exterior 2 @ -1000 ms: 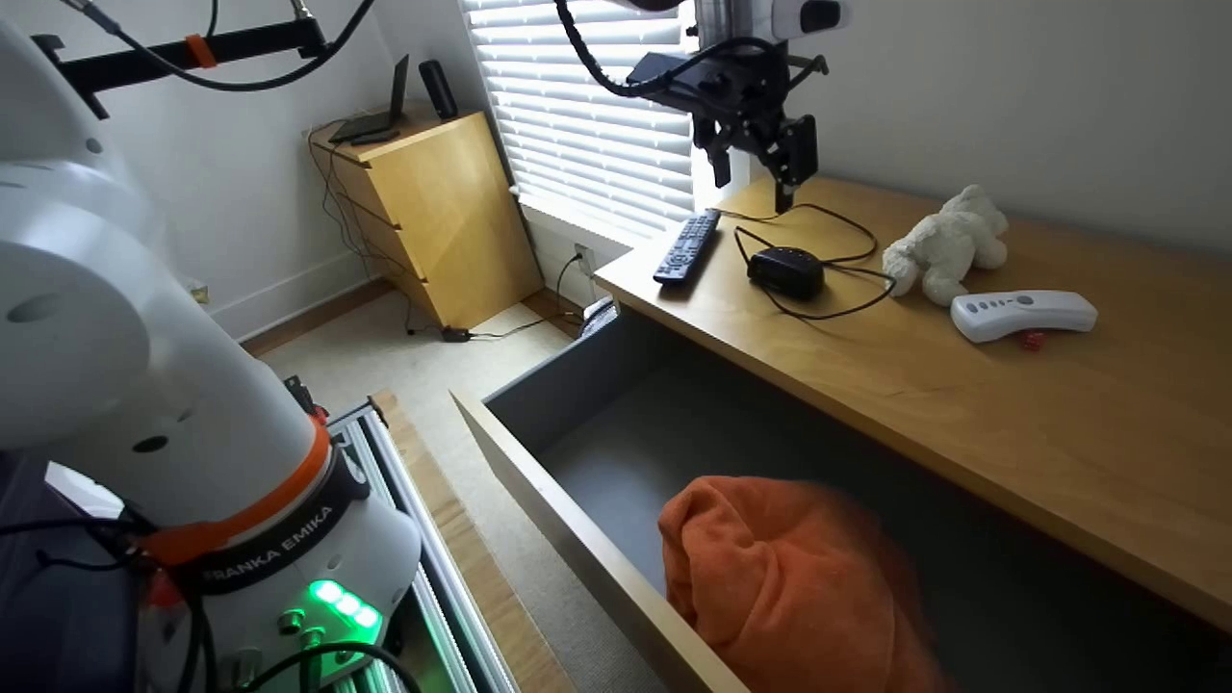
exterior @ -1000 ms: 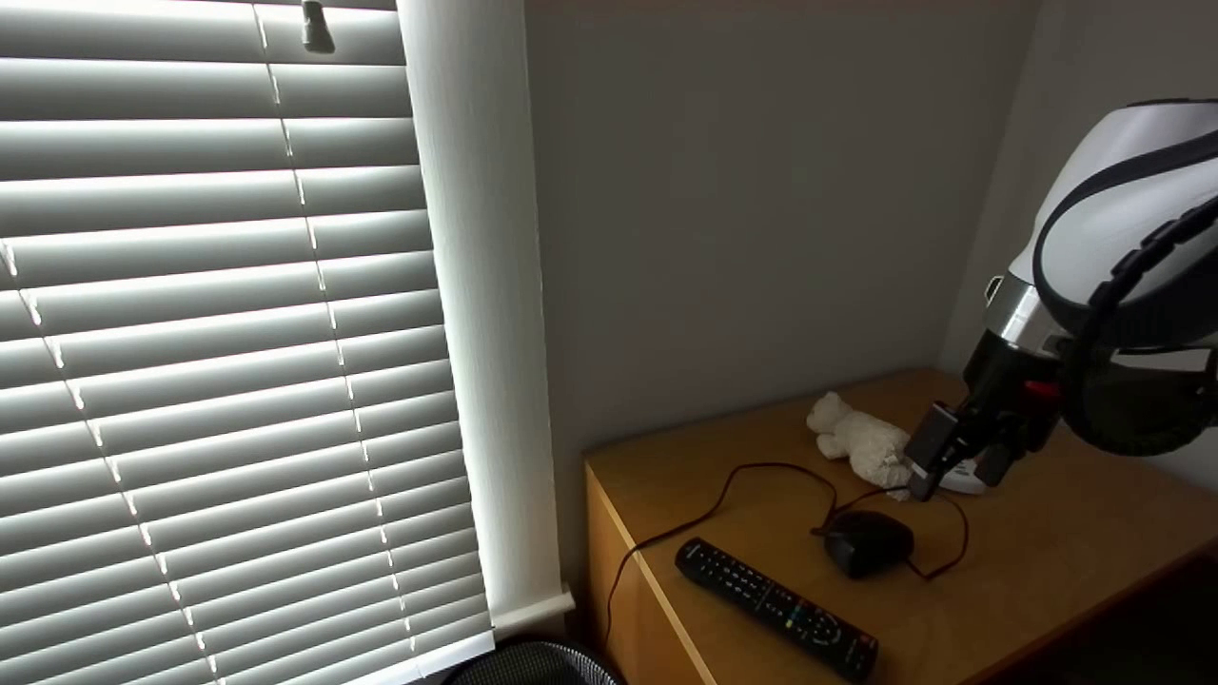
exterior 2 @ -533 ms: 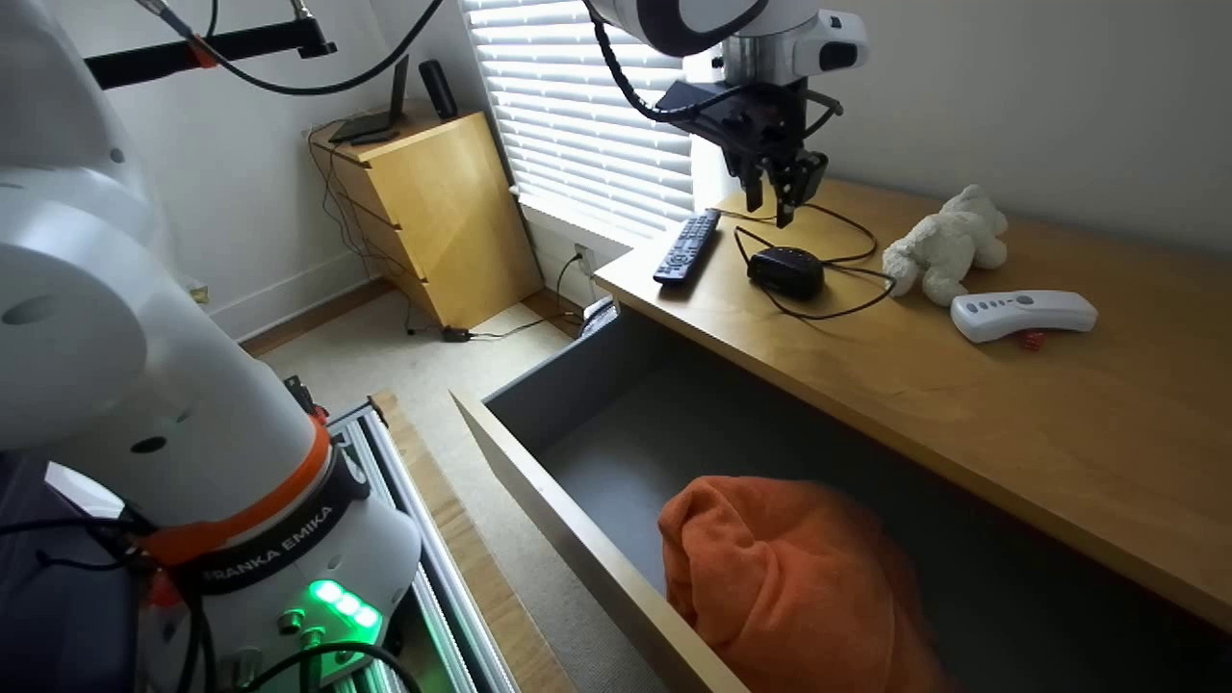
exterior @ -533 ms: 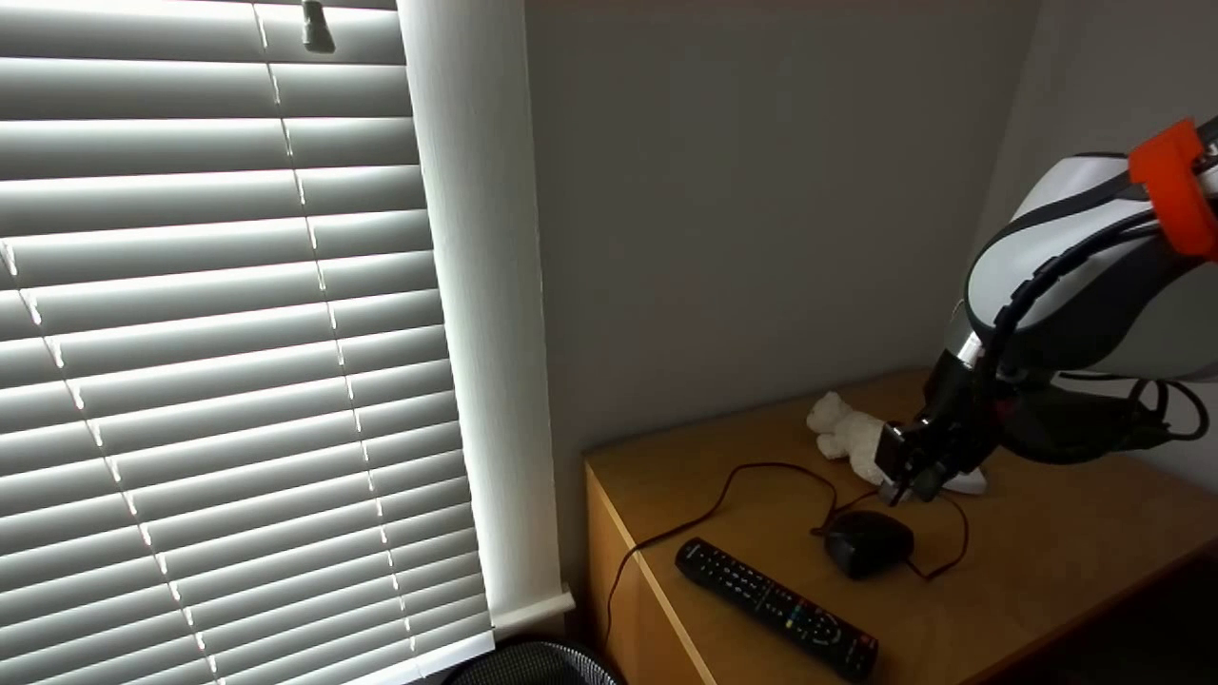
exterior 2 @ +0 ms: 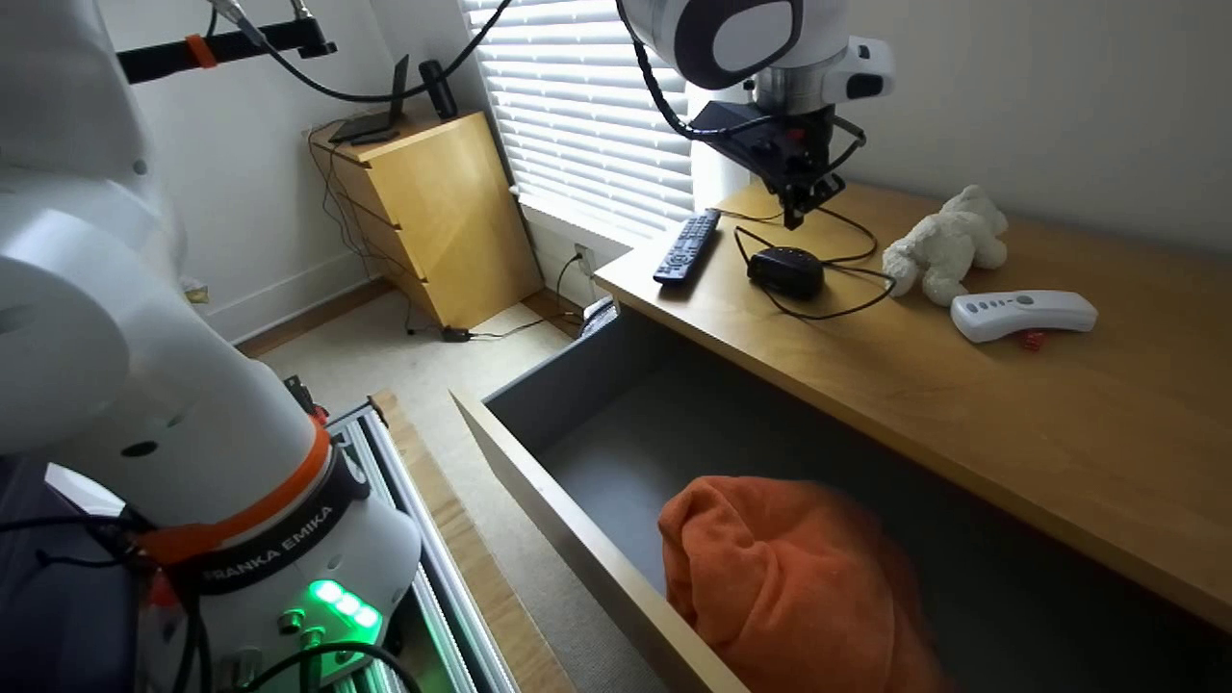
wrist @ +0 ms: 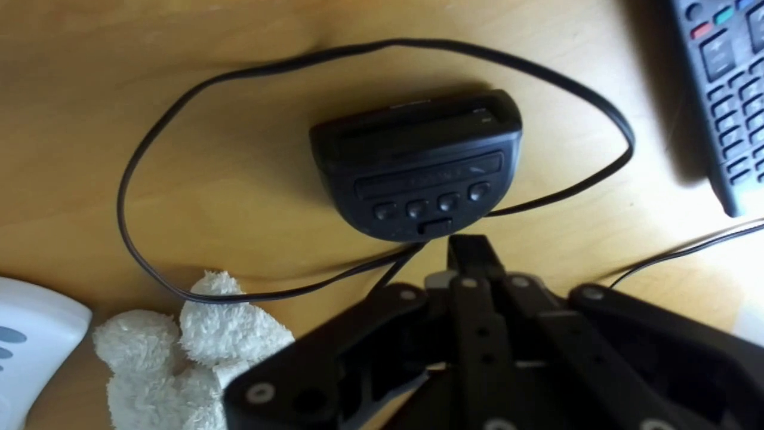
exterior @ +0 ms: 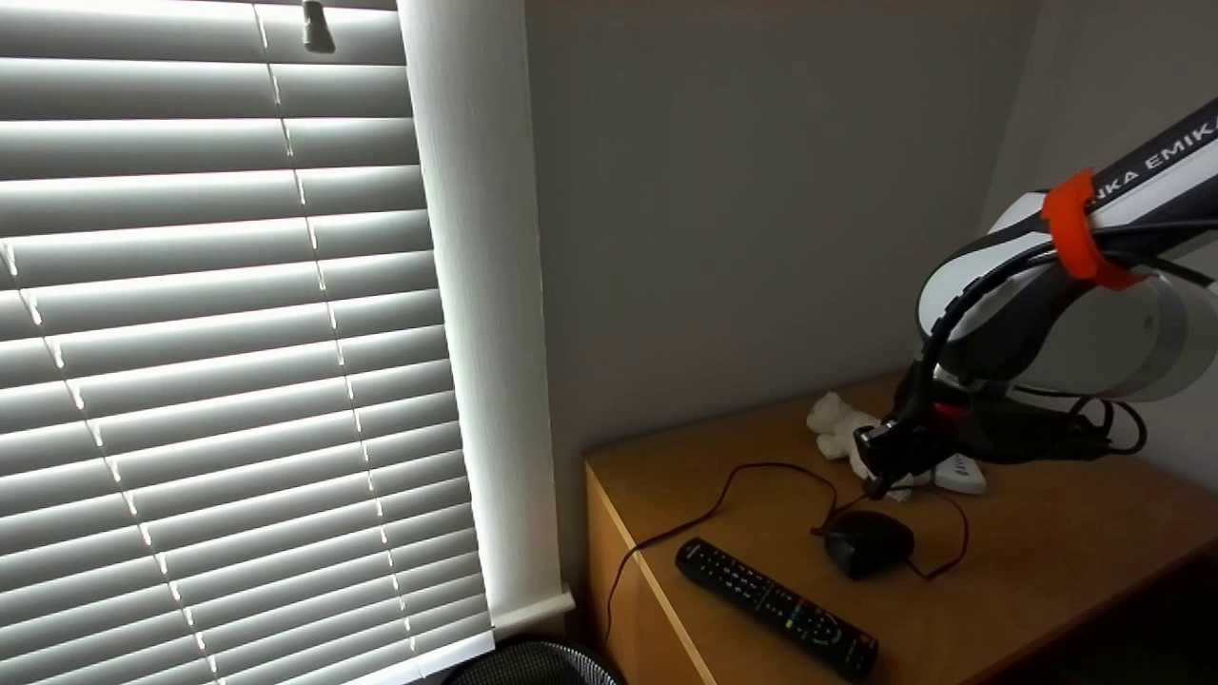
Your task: Push a button on the adapter
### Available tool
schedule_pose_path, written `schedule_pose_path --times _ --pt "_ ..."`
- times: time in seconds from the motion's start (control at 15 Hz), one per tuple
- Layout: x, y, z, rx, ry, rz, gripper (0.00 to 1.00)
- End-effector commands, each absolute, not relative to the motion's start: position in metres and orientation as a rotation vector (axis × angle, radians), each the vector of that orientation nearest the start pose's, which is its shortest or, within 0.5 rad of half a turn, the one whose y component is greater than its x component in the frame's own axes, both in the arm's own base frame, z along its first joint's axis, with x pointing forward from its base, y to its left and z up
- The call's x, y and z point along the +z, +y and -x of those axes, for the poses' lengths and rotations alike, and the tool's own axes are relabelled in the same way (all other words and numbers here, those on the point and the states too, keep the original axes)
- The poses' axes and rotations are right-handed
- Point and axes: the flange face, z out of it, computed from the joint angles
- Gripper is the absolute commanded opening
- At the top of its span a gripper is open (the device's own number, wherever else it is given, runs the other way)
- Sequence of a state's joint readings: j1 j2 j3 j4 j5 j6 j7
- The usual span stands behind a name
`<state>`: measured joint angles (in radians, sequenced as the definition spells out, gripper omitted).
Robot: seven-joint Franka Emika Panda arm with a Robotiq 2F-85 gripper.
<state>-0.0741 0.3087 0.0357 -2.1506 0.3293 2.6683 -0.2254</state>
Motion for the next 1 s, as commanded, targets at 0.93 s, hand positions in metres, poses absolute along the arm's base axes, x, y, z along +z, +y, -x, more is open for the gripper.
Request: schedule_pose_path --times 0.93 --pt "0.237 -0.043 -0.595 -0.306 0.187 2.937 0.0"
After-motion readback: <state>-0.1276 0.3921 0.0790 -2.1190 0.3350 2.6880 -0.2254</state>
